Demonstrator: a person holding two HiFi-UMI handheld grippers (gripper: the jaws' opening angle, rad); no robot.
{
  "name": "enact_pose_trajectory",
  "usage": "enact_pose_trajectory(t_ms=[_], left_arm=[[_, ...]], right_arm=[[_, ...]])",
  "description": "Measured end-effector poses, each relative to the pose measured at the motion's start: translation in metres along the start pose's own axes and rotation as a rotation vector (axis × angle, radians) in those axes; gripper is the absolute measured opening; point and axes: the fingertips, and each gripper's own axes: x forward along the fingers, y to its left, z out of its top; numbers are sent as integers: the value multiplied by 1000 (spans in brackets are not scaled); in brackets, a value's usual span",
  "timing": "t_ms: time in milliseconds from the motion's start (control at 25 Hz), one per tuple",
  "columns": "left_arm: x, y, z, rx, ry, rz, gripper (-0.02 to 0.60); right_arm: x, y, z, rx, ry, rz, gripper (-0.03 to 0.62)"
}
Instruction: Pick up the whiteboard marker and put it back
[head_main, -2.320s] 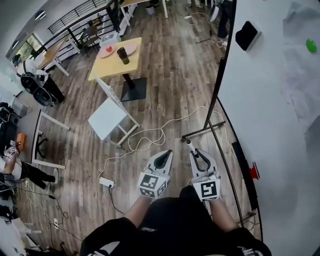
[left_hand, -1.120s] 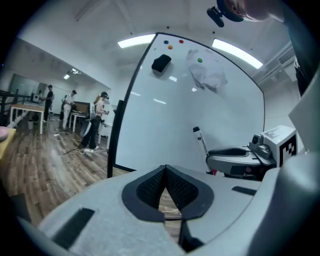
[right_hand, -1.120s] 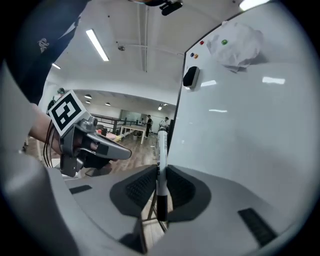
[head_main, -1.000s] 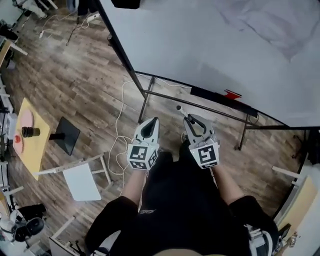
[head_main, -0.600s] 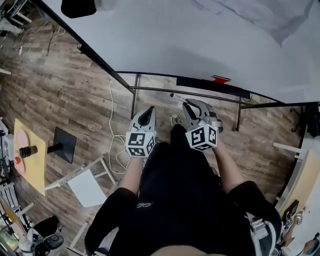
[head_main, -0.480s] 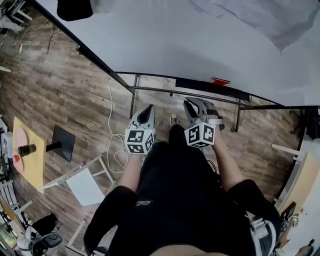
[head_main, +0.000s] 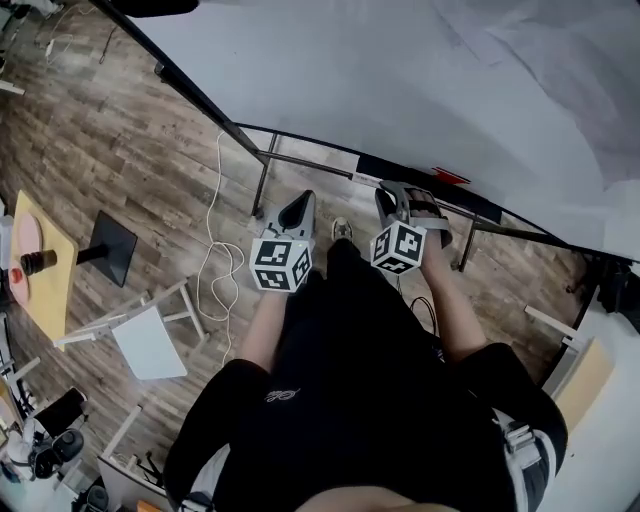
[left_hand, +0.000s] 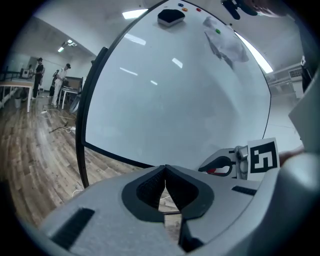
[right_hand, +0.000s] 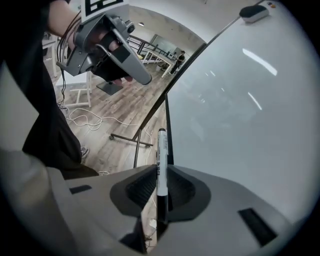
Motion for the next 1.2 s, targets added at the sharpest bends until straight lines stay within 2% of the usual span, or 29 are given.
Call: enact_pose_trajectory(t_ms=[80, 280, 480, 720, 1200], left_arm=[[5, 4, -2, 14, 7, 9, 8], [3, 16, -6, -10, 12, 44, 8], [-3, 23, -13, -19, 29, 79, 8], [-12, 35, -19, -39, 37, 123, 8], [-7, 27, -22, -19, 60, 111, 8]], right_arm=[[8, 0, -2, 8, 0, 14, 55], [28, 1, -12, -18, 41, 39, 55], [47, 6, -31, 3, 92, 65, 55], [58, 7, -36, -8, 103, 71, 55], [62, 8, -36, -18, 117, 85, 55]])
